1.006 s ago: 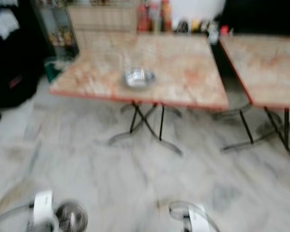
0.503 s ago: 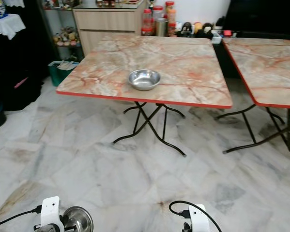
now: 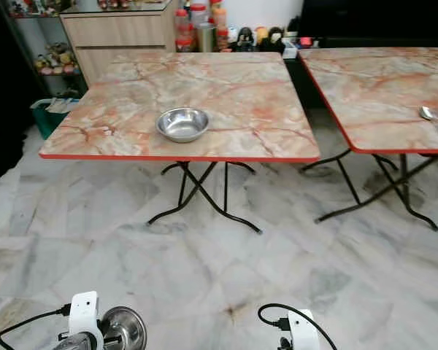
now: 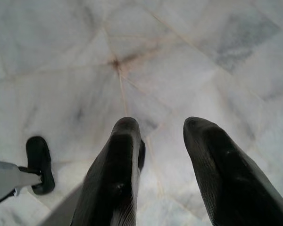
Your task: Setting the table
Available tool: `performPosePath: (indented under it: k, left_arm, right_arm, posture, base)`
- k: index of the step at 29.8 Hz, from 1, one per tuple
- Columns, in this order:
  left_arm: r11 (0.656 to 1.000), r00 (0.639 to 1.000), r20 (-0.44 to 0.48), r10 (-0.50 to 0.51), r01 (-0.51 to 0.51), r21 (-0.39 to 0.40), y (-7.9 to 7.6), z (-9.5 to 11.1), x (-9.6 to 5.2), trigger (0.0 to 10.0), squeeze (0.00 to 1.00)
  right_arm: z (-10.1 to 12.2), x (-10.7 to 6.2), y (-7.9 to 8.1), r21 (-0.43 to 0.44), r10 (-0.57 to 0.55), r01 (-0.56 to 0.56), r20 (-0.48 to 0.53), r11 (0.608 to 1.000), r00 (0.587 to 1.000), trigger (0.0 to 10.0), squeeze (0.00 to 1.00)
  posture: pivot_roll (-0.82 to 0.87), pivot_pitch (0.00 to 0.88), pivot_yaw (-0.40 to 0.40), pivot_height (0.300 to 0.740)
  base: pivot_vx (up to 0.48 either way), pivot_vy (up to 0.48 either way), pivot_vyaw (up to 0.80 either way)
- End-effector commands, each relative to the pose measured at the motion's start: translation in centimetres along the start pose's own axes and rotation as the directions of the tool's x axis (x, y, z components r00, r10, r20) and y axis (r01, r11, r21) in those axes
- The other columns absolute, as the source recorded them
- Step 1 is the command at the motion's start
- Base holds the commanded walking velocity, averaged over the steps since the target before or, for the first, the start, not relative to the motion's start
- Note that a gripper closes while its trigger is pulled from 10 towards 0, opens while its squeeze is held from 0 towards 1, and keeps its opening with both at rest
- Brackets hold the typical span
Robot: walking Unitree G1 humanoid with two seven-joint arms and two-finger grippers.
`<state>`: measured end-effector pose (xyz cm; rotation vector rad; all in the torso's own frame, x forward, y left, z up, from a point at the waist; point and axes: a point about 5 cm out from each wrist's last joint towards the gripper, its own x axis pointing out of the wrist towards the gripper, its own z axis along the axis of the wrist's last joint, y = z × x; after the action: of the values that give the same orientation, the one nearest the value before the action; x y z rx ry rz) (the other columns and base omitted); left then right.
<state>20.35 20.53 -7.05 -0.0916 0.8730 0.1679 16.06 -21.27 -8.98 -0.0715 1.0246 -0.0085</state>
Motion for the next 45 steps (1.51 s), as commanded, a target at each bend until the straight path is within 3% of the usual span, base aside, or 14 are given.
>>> performPosePath:
  k: [1,9,25,31,38,40,42,45]
  left_arm:
    - [1.000,1.000,-0.017,0.016,-0.015,0.013,0.3,-0.2,0.0,10.0,0.00]
    - [1.000,1.000,-0.011,0.012,-0.012,0.017,0.2,-0.3,-0.1,10.0,0.00]
    - [1.000,1.000,-0.008,0.002,-0.002,0.024,0.1,-0.6,-0.1,10.0,0.00]
    - [0.999,1.000,0.005,0.014,-0.014,0.042,0.4,-0.6,-0.2,10.0,0.00]
    - [0.998,0.995,0.077,0.057,-0.059,0.026,1.6,0.7,-0.2,10.0,0.00]
    - [0.991,0.980,0.151,0.132,-0.136,0.015,2.7,2.1,-0.3,10.0,0.00]
    - [0.966,0.931,0.257,0.257,-0.258,-0.032,4.4,4.3,-0.6,10.0,0.00]
    - [0.955,0.913,0.284,0.294,-0.295,-0.042,5.0,4.9,-0.8,10.0,0.00]
  right_arm:
    - [0.3,0.1,0.2,0.005,0.000,0.000,0.006,1.000,1.000,10.0,0.00]
    - [0.1,0.1,0.1,-0.048,0.001,-0.001,-0.015,0.999,1.000,10.0,0.00]
    - [-0.1,0.0,0.2,-0.028,-0.001,0.001,-0.014,1.000,1.000,10.0,0.00]
    - [-0.2,0.0,0.2,-0.029,0.000,0.000,-0.016,1.000,1.000,10.0,0.00]
    - [-0.2,0.0,0.2,-0.027,0.001,-0.001,-0.014,1.000,1.000,10.0,0.00]
    - [-0.1,0.0,0.2,-0.022,0.002,-0.002,-0.011,1.000,1.000,10.0,0.00]
    - [0.0,0.0,0.2,-0.020,0.002,-0.002,-0.008,1.000,1.000,10.0,0.00]
    - [0.0,0.0,0.2,-0.020,0.002,-0.002,-0.008,1.000,1.000,10.0,0.00]
  posture:
    - [0.03,0.000,0.040,0.740]
    - [0.03,0.000,0.041,0.740]
    - [0.03,0.000,0.039,0.740]
    - [0.03,0.000,0.039,0.740]
    - [0.04,0.000,0.037,0.740]
    - [0.04,0.000,0.038,0.740]
    - [0.04,0.000,0.035,0.740]
    - [0.04,0.000,0.035,0.740]
  base:
    - [0.480,0.000,0.00]
    - [0.480,0.000,0.00]
    - [0.473,0.000,0.00]
    - [0.049,0.000,0.00]
    - [0.000,0.000,0.00]
    - [0.000,0.000,0.00]
    - [0.000,0.000,0.00]
    - [0.000,0.000,0.00]
